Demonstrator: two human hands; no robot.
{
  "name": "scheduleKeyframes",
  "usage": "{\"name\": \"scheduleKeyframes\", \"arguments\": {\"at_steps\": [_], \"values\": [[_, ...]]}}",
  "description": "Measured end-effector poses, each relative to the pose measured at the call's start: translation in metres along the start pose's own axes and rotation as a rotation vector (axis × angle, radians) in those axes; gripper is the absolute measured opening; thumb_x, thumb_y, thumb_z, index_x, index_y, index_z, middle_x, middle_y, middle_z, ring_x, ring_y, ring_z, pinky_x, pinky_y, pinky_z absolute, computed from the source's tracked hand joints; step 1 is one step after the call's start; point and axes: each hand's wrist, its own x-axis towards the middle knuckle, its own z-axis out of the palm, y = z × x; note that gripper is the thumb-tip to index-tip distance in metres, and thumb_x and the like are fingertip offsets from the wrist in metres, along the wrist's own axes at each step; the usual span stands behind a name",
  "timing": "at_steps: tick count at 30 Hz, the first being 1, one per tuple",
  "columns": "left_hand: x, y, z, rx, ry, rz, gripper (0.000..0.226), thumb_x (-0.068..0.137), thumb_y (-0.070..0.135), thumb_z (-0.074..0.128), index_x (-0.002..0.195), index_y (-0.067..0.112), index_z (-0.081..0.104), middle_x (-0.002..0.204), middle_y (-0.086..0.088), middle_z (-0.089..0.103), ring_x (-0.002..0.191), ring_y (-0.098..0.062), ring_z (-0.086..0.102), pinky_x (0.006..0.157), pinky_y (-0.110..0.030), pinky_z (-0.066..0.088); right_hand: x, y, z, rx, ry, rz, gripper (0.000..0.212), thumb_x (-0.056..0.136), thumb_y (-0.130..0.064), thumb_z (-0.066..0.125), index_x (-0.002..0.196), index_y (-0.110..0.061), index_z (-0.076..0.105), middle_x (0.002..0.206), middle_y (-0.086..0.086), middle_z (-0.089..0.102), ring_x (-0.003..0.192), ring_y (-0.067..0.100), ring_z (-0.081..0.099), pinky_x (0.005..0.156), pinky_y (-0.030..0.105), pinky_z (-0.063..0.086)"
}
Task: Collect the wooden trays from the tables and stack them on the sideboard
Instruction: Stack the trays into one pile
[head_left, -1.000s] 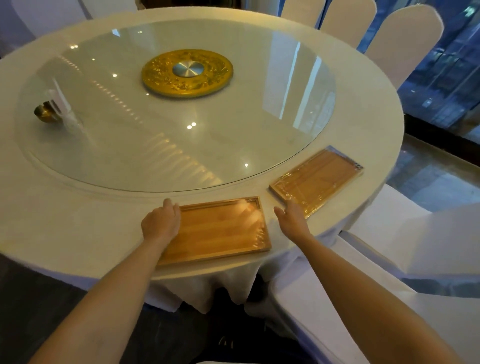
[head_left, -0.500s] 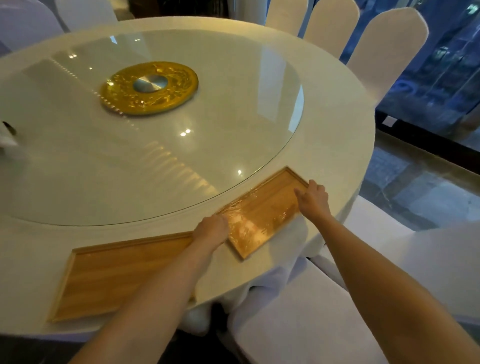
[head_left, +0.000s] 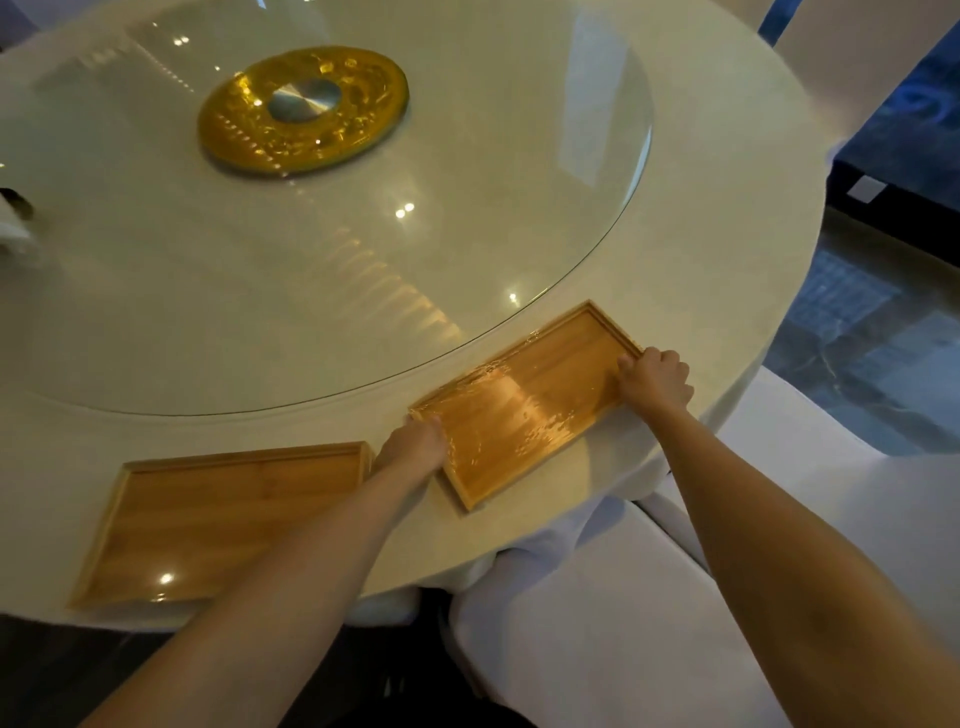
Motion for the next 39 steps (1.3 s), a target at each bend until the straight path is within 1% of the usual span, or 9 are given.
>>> {"name": "scheduleKeyframes", "arguments": {"at_steps": [8, 13, 15, 18, 25, 29, 32, 35, 39], "values": [[0.008, -0.009, 0.000, -0.122, 0.015, 0.042, 0.046, 0.101, 0.033, 0.025, 0.132, 0.004, 0.043, 0.132, -0.019, 0.056, 0.121, -0.035, 0.053, 0.098, -0.040, 0.042, -0.016, 0.008, 0.004, 0.076, 0.078, 0.072, 0.044, 0.095, -0.019, 0.035, 0.131, 0.006, 0.036, 0.138, 0.024, 0.039, 0.127, 0.038, 0.034, 0.103, 0.045, 0.032], [0.011, -0.011, -0.020, -0.150, 0.100, 0.098, 0.044, 0.101, 0.030, 0.026, 0.129, -0.001, 0.039, 0.128, -0.023, 0.056, 0.117, -0.038, 0.054, 0.090, -0.040, 0.045, -0.031, 0.008, 0.006, 0.246, 0.069, 0.128, 0.043, 0.095, -0.017, 0.038, 0.130, 0.007, 0.034, 0.138, 0.026, 0.040, 0.128, 0.040, 0.036, 0.104, 0.046, 0.033], [0.012, -0.020, -0.030, -0.162, 0.148, 0.126, 0.044, 0.101, 0.032, 0.024, 0.128, 0.001, 0.040, 0.123, -0.023, 0.059, 0.112, -0.039, 0.057, 0.086, -0.041, 0.046, -0.040, 0.002, 0.006, 0.308, 0.062, 0.097, 0.040, 0.095, -0.016, 0.038, 0.128, 0.007, 0.034, 0.133, 0.027, 0.045, 0.121, 0.041, 0.042, 0.097, 0.048, 0.038], [0.010, -0.037, -0.047, -0.139, 0.255, 0.138, 0.043, 0.102, 0.032, 0.022, 0.124, 0.002, 0.042, 0.117, -0.021, 0.062, 0.107, -0.038, 0.059, 0.082, -0.041, 0.047, -0.059, -0.015, 0.008, 0.369, 0.062, 0.036, 0.036, 0.095, -0.014, 0.039, 0.125, 0.006, 0.034, 0.121, 0.028, 0.053, 0.098, 0.036, 0.052, 0.079, 0.043, 0.043], [0.009, -0.116, -0.106, -0.079, 0.420, 0.153, 0.042, 0.102, 0.032, 0.021, 0.121, 0.003, 0.045, 0.112, -0.019, 0.063, 0.101, -0.037, 0.061, 0.076, -0.040, 0.048, -0.113, -0.073, 0.029, 0.396, -0.005, -0.149, 0.042, 0.093, -0.023, 0.049, 0.121, 0.005, 0.036, 0.120, 0.026, 0.055, 0.086, 0.024, 0.046, 0.071, 0.034, 0.036], [0.012, -0.173, -0.133, -0.046, 0.428, 0.138, 0.044, 0.102, 0.033, 0.020, 0.124, 0.003, 0.044, 0.116, -0.021, 0.061, 0.104, -0.038, 0.059, 0.079, -0.041, 0.047, -0.146, -0.104, 0.055, 0.301, -0.115, -0.230, 0.052, 0.088, -0.030, 0.057, 0.126, 0.003, 0.041, 0.123, 0.022, 0.056, 0.097, 0.030, 0.055, 0.078, 0.035, 0.042], [0.015, -0.214, -0.142, -0.031, 0.419, 0.101, 0.044, 0.102, 0.032, 0.020, 0.123, 0.002, 0.044, 0.117, -0.022, 0.061, 0.104, -0.039, 0.058, 0.081, -0.042, 0.047, -0.166, -0.121, 0.078, 0.178, -0.169, -0.299, 0.050, 0.086, -0.037, 0.059, 0.115, 0.003, 0.052, 0.110, 0.019, 0.063, 0.089, 0.026, 0.057, 0.076, 0.035, 0.045], [0.016, -0.251, -0.143, -0.015, 0.407, 0.082, 0.044, 0.102, 0.031, 0.020, 0.121, 0.001, 0.046, 0.115, -0.022, 0.062, 0.102, -0.038, 0.059, 0.075, -0.039, 0.045, -0.185, -0.135, 0.098, 0.111, -0.194, -0.327, 0.050, 0.084, -0.041, 0.060, 0.110, 0.002, 0.055, 0.096, 0.013, 0.061, 0.083, 0.022, 0.054, 0.070, 0.031, 0.042], [0.018, -0.288, -0.137, 0.033, 0.390, 0.070, 0.042, 0.102, 0.029, 0.021, 0.120, 0.001, 0.046, 0.111, -0.020, 0.063, 0.088, -0.032, 0.059, 0.065, -0.035, 0.039, -0.206, -0.144, 0.120, 0.044, -0.205, -0.354, 0.053, 0.084, -0.044, 0.058, 0.114, -0.001, 0.052, 0.098, 0.010, 0.059, 0.084, 0.019, 0.052, 0.070, 0.028, 0.041]]}}
